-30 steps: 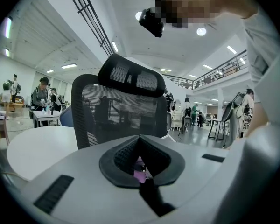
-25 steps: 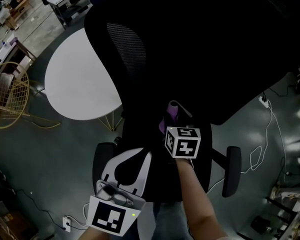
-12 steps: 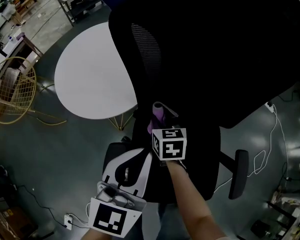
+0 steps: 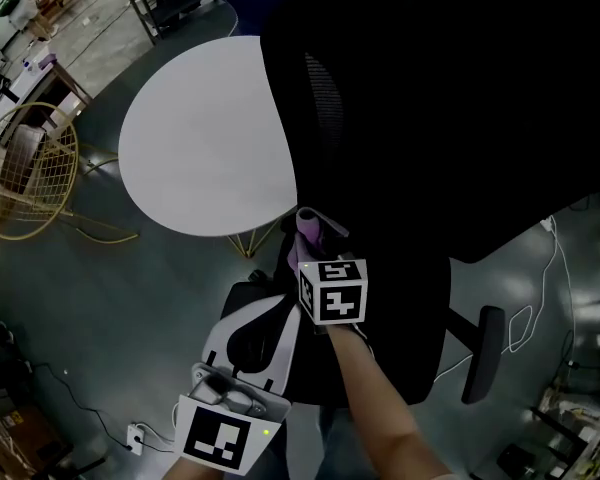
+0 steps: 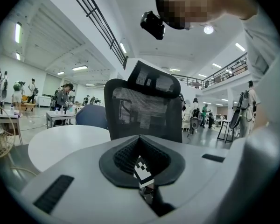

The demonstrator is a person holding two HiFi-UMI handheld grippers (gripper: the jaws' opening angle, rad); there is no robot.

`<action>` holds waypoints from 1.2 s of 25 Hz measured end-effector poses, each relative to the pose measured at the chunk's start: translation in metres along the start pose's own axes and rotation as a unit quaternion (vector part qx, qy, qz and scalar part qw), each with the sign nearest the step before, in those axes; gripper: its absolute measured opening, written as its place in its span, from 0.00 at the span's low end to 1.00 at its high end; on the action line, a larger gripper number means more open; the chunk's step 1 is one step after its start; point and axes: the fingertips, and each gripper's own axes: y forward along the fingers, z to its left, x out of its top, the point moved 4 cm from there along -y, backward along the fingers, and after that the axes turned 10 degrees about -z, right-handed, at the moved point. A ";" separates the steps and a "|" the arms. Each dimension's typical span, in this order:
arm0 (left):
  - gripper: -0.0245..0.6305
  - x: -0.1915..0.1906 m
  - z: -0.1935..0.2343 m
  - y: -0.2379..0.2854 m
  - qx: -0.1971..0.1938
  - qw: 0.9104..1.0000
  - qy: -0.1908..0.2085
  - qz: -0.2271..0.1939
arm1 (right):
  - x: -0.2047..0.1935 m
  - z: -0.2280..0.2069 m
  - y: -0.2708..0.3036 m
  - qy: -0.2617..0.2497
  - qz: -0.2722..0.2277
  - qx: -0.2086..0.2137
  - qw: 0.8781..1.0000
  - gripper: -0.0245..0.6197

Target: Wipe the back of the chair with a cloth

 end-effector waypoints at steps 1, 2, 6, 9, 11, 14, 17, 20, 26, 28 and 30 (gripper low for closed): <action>0.06 -0.001 0.001 0.000 0.000 1.000 -0.001 0.000 | -0.001 -0.001 0.000 0.002 -0.004 -0.001 1.000 0.23; 0.06 -0.002 0.001 0.000 0.000 1.000 -0.002 0.000 | -0.001 -0.002 0.000 0.002 -0.007 -0.001 1.000 0.23; 0.06 -0.006 0.000 -0.002 -0.006 1.000 -0.006 0.002 | -0.010 -0.002 0.004 -0.001 -0.002 -0.006 1.000 0.23; 0.06 -0.008 -0.001 -0.003 -0.012 1.000 -0.006 0.007 | -0.024 -0.004 0.010 0.003 0.008 -0.015 1.000 0.23; 0.06 -0.009 0.002 -0.004 -0.015 1.000 -0.004 0.012 | -0.030 -0.005 0.015 -0.004 0.009 -0.021 1.000 0.23; 0.06 -0.011 0.005 -0.006 -0.014 1.000 -0.003 0.018 | -0.036 -0.005 0.020 -0.019 0.008 -0.027 0.999 0.23; 0.06 -0.015 0.004 -0.010 -0.014 1.000 -0.002 0.021 | -0.041 -0.014 0.017 -0.023 0.001 -0.041 0.999 0.23; 0.06 -0.016 0.000 -0.010 -0.018 1.000 -0.001 0.023 | -0.041 -0.025 0.010 -0.017 -0.009 -0.049 0.999 0.23; 0.06 -0.016 -0.007 -0.005 -0.029 0.999 0.002 0.023 | -0.042 -0.043 0.001 -0.011 -0.016 -0.064 0.998 0.24; 0.06 -0.017 -0.009 -0.003 -0.032 0.999 0.002 0.025 | -0.044 -0.058 -0.004 0.010 -0.021 -0.080 0.996 0.24; 0.06 -0.018 -0.013 -0.001 -0.036 0.999 0.001 0.024 | -0.046 -0.076 -0.012 0.030 -0.023 -0.099 0.994 0.24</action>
